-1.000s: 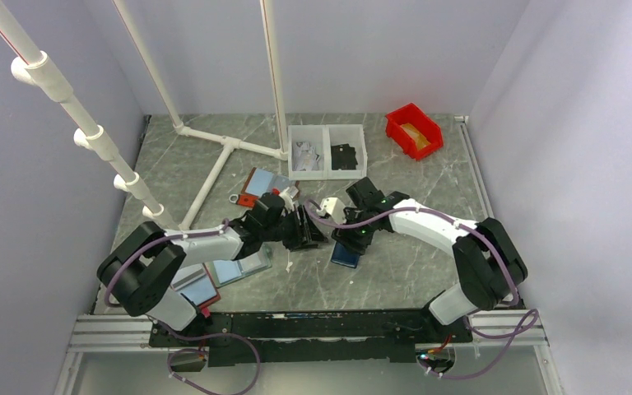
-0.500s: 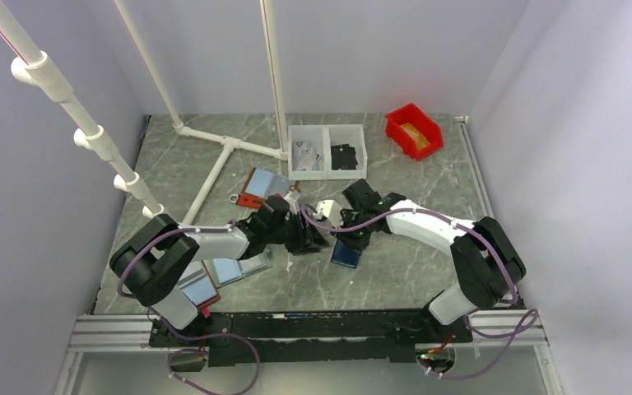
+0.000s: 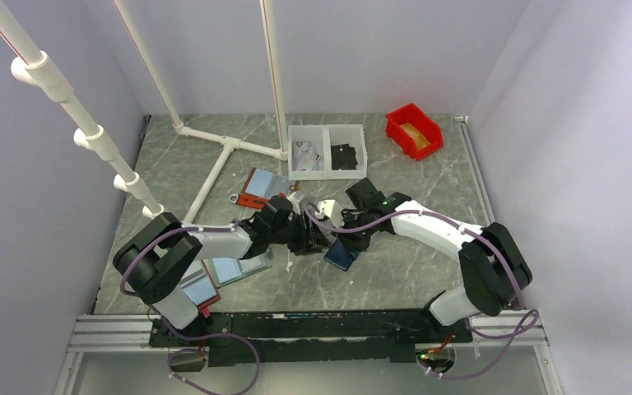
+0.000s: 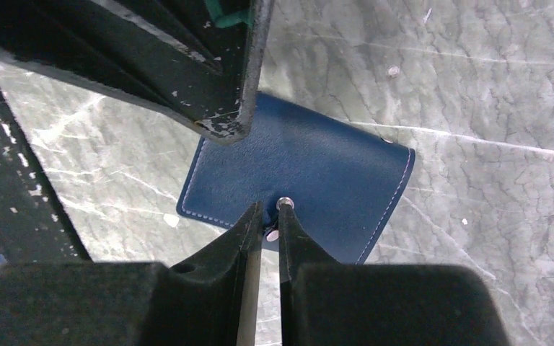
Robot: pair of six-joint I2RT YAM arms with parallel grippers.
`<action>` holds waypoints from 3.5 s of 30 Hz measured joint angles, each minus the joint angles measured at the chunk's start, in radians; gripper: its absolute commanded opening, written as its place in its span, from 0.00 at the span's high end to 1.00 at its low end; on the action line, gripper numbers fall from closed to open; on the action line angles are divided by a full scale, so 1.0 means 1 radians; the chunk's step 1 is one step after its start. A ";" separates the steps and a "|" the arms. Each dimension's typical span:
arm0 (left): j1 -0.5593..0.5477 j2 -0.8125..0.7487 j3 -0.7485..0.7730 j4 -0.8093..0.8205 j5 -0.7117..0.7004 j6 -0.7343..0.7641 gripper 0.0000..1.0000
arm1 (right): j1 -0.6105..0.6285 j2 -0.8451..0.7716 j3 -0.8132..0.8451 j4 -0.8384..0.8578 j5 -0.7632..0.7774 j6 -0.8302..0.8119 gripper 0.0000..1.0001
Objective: Take the credit cards out of the card holder
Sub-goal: Open the card holder at the center of the board.
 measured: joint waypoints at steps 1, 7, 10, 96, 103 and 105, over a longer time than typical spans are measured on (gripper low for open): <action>-0.001 0.000 0.001 -0.003 0.000 0.007 0.48 | -0.003 -0.008 0.000 -0.003 -0.013 0.000 0.96; -0.022 -0.014 0.006 -0.045 -0.026 0.068 0.46 | -0.047 -0.040 0.000 -0.010 -0.073 0.003 0.96; -0.036 -0.054 0.006 -0.071 -0.049 0.103 0.44 | -0.068 -0.047 0.000 -0.011 -0.096 0.008 0.97; -0.369 -0.254 -0.207 0.170 -0.666 0.251 1.00 | -0.208 -0.046 0.006 -0.070 -0.241 0.005 1.00; -0.369 -0.306 -0.259 0.173 -0.721 0.160 1.00 | -0.207 -0.044 0.006 -0.082 -0.199 -0.021 1.00; -0.369 -0.320 -0.269 0.168 -0.732 0.143 1.00 | -0.208 -0.044 0.006 -0.086 -0.188 -0.027 1.00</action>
